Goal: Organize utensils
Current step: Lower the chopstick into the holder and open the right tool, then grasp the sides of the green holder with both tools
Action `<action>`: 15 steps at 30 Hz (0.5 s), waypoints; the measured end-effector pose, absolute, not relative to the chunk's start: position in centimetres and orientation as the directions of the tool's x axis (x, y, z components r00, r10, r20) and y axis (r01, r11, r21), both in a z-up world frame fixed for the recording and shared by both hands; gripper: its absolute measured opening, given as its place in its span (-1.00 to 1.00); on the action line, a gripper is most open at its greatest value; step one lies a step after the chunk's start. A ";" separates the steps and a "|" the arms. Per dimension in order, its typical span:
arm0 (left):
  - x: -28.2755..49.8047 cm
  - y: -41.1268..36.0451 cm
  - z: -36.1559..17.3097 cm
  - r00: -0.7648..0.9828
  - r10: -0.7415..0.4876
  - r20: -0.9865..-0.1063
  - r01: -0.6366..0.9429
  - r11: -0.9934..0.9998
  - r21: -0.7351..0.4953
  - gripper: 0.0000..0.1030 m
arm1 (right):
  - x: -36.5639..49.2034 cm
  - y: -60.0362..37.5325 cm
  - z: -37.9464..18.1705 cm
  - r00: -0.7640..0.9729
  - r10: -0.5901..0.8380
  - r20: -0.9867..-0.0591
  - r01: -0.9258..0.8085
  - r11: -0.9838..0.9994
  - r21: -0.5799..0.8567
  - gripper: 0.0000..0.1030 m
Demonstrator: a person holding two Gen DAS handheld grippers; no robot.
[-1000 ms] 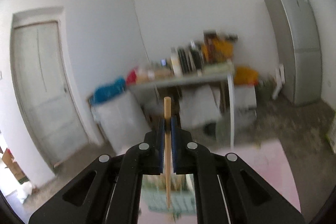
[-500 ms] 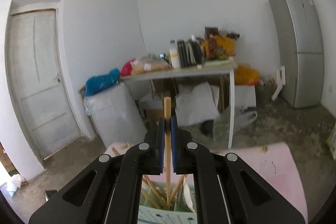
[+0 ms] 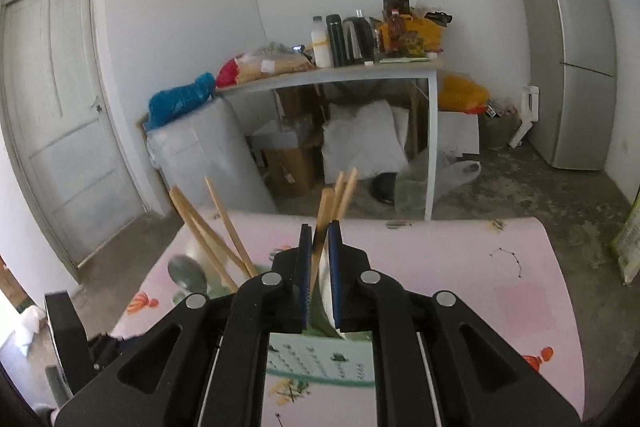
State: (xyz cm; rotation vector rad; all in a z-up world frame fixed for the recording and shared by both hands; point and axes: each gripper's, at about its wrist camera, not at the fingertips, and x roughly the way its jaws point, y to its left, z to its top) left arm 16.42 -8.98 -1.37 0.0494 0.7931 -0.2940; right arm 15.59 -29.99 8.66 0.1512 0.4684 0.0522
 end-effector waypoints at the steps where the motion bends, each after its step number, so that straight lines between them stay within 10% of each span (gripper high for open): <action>1: 16.4 -9.0 -1.4 0.663 -0.241 -0.709 0.280 0.958 -0.064 0.62 | 15.3 -30.1 8.7 0.891 0.083 -0.446 -0.012 0.987 0.159 -0.68; 15: 16.6 -9.1 -1.1 0.674 -0.242 -0.698 0.289 0.956 -0.052 0.62 | 12.4 -36.7 6.0 0.855 0.155 -0.495 0.075 0.907 0.414 -0.27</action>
